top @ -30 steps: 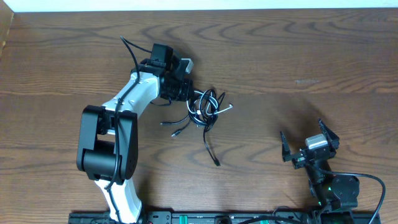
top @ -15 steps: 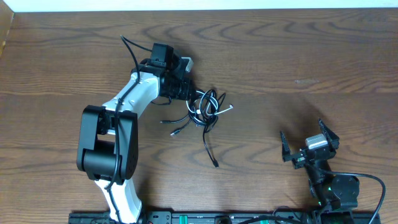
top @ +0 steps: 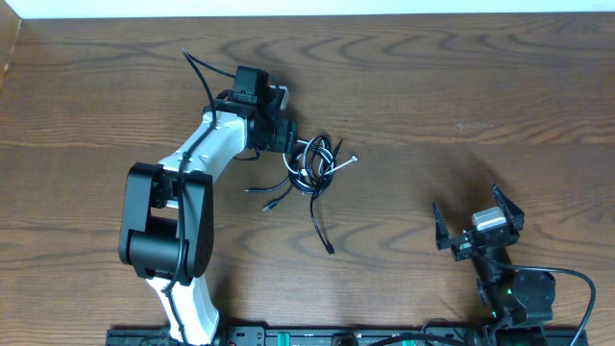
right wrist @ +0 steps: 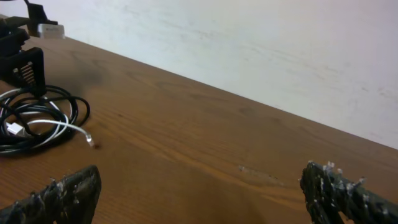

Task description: Untangle cables

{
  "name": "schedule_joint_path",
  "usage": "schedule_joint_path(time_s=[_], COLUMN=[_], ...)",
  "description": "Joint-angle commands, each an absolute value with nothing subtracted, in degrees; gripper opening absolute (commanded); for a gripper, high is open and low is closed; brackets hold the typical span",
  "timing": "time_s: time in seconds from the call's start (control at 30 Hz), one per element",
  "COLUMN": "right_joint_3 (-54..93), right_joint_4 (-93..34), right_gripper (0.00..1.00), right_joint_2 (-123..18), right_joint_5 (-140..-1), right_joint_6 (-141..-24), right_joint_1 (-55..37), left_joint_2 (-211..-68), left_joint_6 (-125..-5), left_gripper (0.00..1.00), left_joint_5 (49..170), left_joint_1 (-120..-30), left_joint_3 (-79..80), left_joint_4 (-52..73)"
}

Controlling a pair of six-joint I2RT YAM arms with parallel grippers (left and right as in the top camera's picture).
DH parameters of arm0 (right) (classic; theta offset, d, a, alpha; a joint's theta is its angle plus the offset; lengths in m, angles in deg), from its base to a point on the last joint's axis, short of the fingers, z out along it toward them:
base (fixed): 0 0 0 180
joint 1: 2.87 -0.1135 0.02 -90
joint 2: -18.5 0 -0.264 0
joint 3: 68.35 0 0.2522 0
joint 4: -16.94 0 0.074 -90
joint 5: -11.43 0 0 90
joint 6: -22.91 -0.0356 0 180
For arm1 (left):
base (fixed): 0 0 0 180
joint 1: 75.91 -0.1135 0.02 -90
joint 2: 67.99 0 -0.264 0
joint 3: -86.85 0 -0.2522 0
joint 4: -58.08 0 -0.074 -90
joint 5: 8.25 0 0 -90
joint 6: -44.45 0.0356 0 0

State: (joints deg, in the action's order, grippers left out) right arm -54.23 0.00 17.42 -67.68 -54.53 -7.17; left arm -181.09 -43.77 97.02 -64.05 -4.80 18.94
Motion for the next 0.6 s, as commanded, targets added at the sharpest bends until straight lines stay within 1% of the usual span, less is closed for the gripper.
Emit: schedule_joint_path(time_s=[0.0, 0.03, 0.07, 0.27, 0.57], right_joint_3=[-54.25, -54.25, -54.25, -54.25, -54.25], right_joint_4=[-0.24, -0.24, -0.24, -0.24, -0.24], right_gripper=[0.99, 0.99, 0.99, 0.99, 0.99], right_joint_2=[17.27, 17.27, 17.27, 17.27, 17.27], right_joint_5=[-67.7, -67.7, -67.7, -67.7, -67.7], right_joint_6=[-54.62, -54.62, -54.62, -54.62, -54.62], right_joint_1=[-7.03, -7.03, -7.03, -7.03, -7.03], left_joint_2=[-180.82, -180.82, -180.82, -180.82, -180.82], left_joint_6=[-45.86, -46.63, -46.65, -46.7, -46.67], left_gripper=[0.81, 0.93, 1.0, 0.99, 0.99], left_joint_5=[91.81, 90.98, 90.87, 90.94, 90.9], left_joint_1=[-65.38, -66.02, -66.69, -69.34, -69.58], left_joint_3=[-5.13, -5.13, -5.13, -5.13, -5.13], left_joint_4=[20.6, 21.58, 22.43, 22.61, 22.59])
